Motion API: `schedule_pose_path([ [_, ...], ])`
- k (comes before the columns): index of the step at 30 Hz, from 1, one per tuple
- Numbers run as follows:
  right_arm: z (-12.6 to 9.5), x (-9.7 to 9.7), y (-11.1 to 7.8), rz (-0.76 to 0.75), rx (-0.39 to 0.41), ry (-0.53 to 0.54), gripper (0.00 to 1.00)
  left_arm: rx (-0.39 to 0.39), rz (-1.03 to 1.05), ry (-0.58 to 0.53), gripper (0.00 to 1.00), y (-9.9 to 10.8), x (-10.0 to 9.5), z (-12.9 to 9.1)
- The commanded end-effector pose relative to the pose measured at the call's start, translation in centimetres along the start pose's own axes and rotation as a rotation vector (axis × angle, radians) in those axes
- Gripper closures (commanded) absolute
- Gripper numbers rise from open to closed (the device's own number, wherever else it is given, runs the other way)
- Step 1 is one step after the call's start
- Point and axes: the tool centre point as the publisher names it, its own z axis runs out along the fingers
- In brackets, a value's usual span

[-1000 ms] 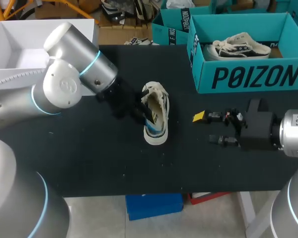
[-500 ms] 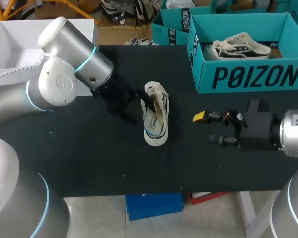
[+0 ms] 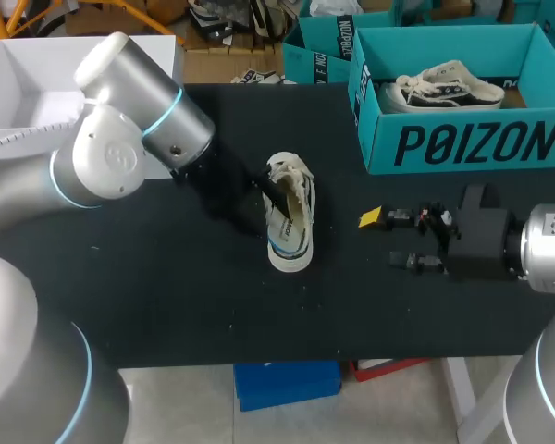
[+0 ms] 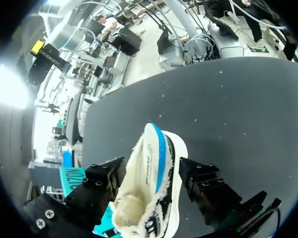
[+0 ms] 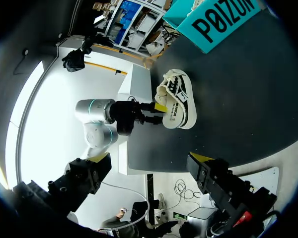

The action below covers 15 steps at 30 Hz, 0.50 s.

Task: Take the shoe out of the shoebox, open the shoe tongue, remove and reinsert the insole, then place the shoe into the shoebox

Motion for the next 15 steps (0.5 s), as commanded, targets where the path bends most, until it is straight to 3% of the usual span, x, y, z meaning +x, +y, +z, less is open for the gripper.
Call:
schedule_pose_path([
  [1, 0.1, 0.0, 0.0, 0.0, 0.0, 0.001, 0.0, -0.007, 0.005, 0.016, 1.0, 0.2, 0.0, 0.5],
  [15, 0.1, 0.0, 0.0, 0.0, 0.0, 0.001, 0.0, -0.003, 0.036, 0.019, 1.0, -0.4, -0.9, 1.0],
])
